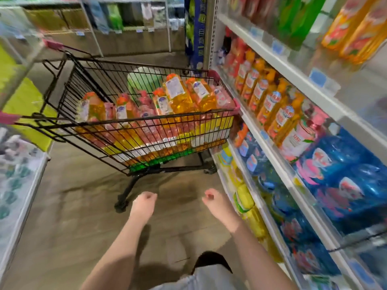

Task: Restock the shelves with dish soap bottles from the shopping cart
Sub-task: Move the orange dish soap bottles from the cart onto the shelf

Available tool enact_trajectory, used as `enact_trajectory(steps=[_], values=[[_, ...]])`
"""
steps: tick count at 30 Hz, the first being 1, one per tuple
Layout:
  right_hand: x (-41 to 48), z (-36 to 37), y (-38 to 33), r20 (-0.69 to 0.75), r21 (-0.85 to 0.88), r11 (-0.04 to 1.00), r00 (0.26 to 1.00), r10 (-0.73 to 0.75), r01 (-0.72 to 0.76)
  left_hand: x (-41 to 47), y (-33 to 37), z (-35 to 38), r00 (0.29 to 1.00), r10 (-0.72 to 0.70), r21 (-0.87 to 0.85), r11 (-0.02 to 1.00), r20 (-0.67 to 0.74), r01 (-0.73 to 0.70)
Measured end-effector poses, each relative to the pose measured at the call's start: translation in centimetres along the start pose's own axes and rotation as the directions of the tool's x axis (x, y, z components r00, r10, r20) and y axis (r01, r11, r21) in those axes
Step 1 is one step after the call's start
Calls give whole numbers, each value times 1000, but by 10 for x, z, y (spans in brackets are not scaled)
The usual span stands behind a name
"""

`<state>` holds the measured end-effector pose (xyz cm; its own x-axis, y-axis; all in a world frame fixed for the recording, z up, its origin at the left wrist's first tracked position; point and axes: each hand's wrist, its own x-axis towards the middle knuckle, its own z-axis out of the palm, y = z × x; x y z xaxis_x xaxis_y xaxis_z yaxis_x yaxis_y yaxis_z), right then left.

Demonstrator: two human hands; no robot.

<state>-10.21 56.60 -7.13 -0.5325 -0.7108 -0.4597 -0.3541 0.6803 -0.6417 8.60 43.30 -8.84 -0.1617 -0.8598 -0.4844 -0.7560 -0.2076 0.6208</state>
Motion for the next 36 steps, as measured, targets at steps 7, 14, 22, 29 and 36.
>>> enact_trajectory(steps=[7,14,22,29,36], values=[[92,-22,-118,-12,-51,959,960,-279,278,71,98,-77,920,215,-88,963,-327,-256],[202,-25,-233,-27,-198,808,821,-570,555,175,149,-141,745,337,139,938,-576,-317],[272,22,-286,309,-412,681,796,-520,605,230,180,-192,724,352,310,930,-593,-198],[294,41,-310,380,-443,670,802,-462,596,318,128,-229,902,-137,342,894,-409,290],[307,57,-327,388,-353,788,845,-368,505,326,132,-246,887,-288,292,868,-359,401]])
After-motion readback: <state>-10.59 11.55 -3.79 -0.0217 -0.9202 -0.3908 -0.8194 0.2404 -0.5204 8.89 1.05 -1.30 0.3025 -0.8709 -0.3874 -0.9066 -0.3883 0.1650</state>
